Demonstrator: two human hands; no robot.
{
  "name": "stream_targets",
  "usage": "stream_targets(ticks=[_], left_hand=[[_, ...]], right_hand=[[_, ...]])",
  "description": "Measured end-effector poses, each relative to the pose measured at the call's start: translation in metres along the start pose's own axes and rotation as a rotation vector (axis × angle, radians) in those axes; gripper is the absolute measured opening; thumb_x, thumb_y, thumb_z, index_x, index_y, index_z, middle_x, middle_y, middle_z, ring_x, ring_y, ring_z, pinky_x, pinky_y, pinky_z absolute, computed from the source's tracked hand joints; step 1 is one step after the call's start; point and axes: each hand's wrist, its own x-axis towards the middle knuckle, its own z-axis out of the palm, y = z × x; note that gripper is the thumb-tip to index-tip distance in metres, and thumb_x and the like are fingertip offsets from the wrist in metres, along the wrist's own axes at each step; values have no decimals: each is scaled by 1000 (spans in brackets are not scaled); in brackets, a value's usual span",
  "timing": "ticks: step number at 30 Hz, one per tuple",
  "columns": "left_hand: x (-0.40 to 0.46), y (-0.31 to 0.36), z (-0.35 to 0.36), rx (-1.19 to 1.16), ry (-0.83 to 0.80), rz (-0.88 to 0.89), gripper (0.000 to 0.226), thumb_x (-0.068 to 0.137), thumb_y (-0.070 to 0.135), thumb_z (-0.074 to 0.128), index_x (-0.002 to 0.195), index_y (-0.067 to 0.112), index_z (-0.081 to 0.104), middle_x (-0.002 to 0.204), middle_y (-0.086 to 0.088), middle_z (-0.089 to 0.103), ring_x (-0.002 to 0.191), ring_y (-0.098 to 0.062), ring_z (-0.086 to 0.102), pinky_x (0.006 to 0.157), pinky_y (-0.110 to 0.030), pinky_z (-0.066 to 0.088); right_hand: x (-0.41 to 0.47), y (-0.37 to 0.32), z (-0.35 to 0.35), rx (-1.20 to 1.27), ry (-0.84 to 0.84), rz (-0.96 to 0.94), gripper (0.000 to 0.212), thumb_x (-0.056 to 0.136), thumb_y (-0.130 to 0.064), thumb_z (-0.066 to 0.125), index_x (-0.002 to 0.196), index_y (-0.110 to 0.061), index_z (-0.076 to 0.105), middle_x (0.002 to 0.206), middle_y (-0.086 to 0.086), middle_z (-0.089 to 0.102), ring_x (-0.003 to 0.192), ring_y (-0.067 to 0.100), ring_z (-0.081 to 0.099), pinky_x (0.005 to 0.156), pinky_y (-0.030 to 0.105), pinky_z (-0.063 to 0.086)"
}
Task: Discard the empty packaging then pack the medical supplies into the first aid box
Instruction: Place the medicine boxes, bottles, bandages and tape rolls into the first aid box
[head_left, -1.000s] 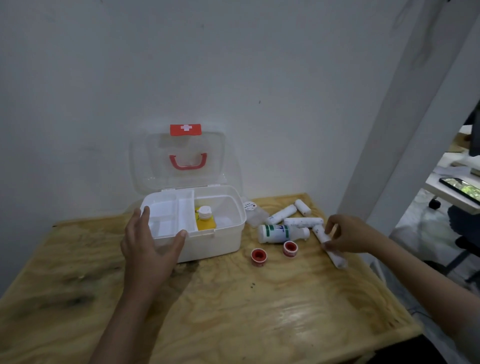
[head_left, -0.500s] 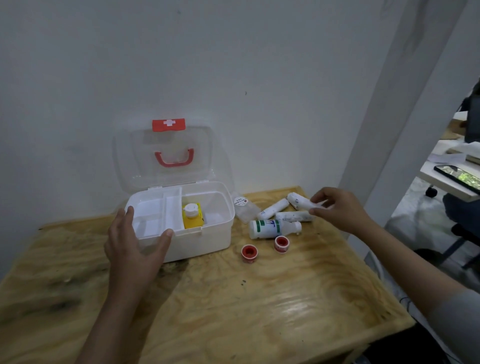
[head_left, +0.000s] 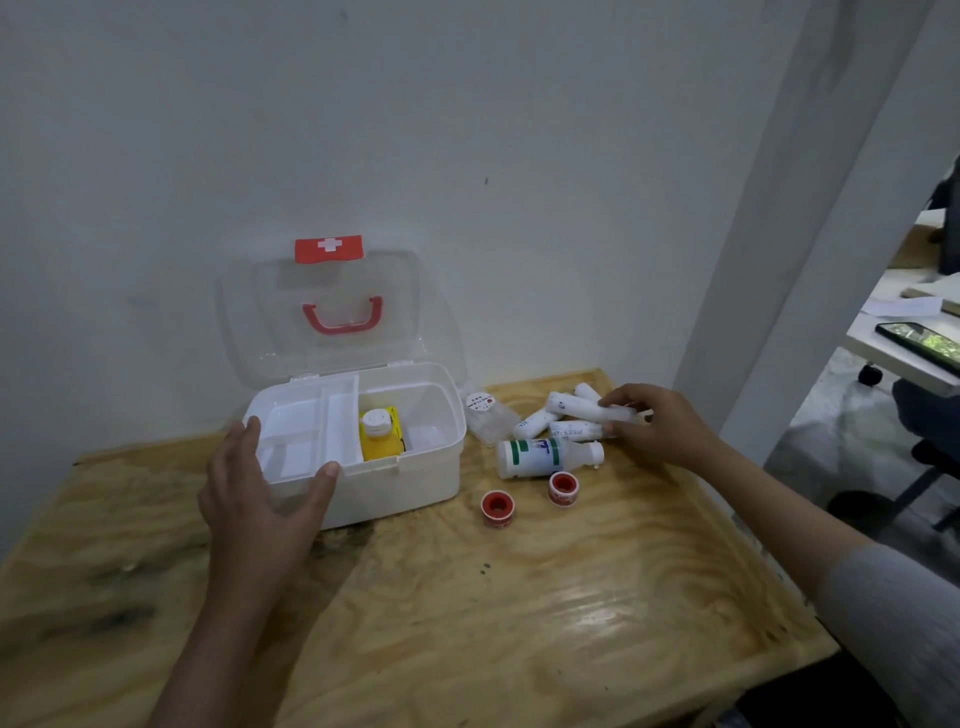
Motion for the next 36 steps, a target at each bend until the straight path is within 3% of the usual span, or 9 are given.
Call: stream_targets(ticks=[4,13,18,20,24,26,28,31,36], left_hand=[[1,2,2,1,4,-9,80,78,40,68,143,31,23,153,-1,19,138,-29,18,108,-55,28],[0,0,2,-6,7,-15,80,77,41,68,142,33,22,153,0,19,137,-29,19,107,-54,30],[0,1,2,-15,13,-1,81,77,39,69,143,31,23,152,-3,20,137,-29,20,107,-53,29],[-1,1,2,-35,15,-3,82,77,37,70,143,29,24,153,-3,21,137,-29,19,108,-50,27],[-2,1,2,-47,22,17,82,76,35,71,144,26,26,152,-5,22,137,-28,20,108,-47,25],[-1,0,3,-52,23,13,82,76,36,71,144,25,26,152,-4,23,137,-28,20,108,-46,24],[-1,-1,3,-57,22,14,83,76,38,71,144,27,25,153,-3,22,137,-28,20,108,-47,25],[0,-4,3,-59,5,-6,85,75,44,69,144,33,21,154,3,18,137,-26,18,106,-51,30],[1,-5,5,-48,3,-11,86,74,49,68,144,36,18,153,5,18,137,-27,19,104,-53,34]], right_hand=[[-6,8,0,0,-20,0,45,68,-16,80,107,-32,64,109,-5,65,93,18,60,83,33,52],[-12,2,-3,55,108,-75,42,66,-10,82,105,-23,69,97,-2,69,87,20,65,79,31,54],[-11,-22,-25,107,140,-169,45,65,-7,82,105,-23,68,100,0,69,87,18,65,75,10,51],[-8,-40,-32,112,131,-199,45,66,-9,82,106,-24,68,100,-1,68,86,19,65,73,8,50],[0,-84,-36,118,29,-276,40,70,-17,79,104,-34,66,102,-17,66,91,10,64,79,19,51],[6,-107,-32,132,-36,-323,38,72,-18,78,105,-32,66,101,-20,66,93,3,63,80,17,49],[13,-130,-26,143,-84,-363,36,74,-16,77,105,-30,66,97,-20,66,88,-1,61,77,13,47],[26,-162,-13,88,-164,-389,36,77,-16,74,110,-26,66,99,-11,67,88,9,61,76,18,50],[50,-207,15,-250,-334,-405,39,78,-13,71,116,-20,63,112,1,63,88,13,53,77,26,42]])
